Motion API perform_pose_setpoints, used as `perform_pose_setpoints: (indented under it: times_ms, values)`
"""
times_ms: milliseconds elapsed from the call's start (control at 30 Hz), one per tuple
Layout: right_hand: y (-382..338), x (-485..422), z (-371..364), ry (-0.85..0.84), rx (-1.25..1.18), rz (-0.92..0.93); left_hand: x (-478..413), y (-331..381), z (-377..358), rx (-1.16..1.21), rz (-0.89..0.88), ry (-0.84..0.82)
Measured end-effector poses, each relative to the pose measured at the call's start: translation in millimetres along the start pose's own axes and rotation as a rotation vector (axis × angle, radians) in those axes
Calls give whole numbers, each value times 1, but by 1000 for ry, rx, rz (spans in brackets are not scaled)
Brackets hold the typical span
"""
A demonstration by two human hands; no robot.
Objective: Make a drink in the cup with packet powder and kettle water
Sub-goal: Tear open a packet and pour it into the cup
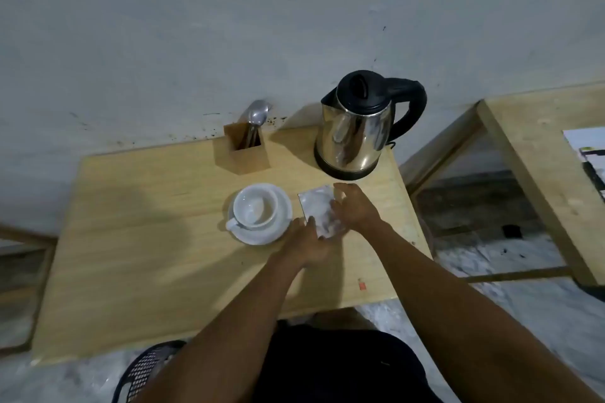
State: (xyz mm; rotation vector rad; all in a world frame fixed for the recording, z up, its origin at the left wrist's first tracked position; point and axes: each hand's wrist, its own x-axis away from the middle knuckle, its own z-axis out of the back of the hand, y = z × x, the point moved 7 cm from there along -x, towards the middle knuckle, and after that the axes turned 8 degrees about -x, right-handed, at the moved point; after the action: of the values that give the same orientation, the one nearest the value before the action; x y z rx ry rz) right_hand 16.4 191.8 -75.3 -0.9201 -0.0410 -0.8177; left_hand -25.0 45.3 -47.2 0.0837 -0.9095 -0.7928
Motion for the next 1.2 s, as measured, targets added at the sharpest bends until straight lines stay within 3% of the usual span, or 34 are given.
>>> perform_pose_setpoints:
  times_ms: [133,300,533,667,867,967,1200]
  values:
    - [-6,-10,5,-33,35,-83,-8,-3,-8,-3,17,-16]
    - [-7,-16,1,-27,53,-58,-7,-5,-11,-73,31,11]
    - [-3,-14,14,104,-103,-177,-7,-4,-13,-51,41,10]
    - [-4,-6,27,92,-241,-147,-3,-2,-11,91,51,1]
    - [-40,21,66,-23,-527,74,10,4,32,419,-38,288]
    - [-60,31,81,-75,-609,102,24,9,69,556,-71,446]
    - [-94,32,95,-144,-752,146,55,11,137,721,-121,638]
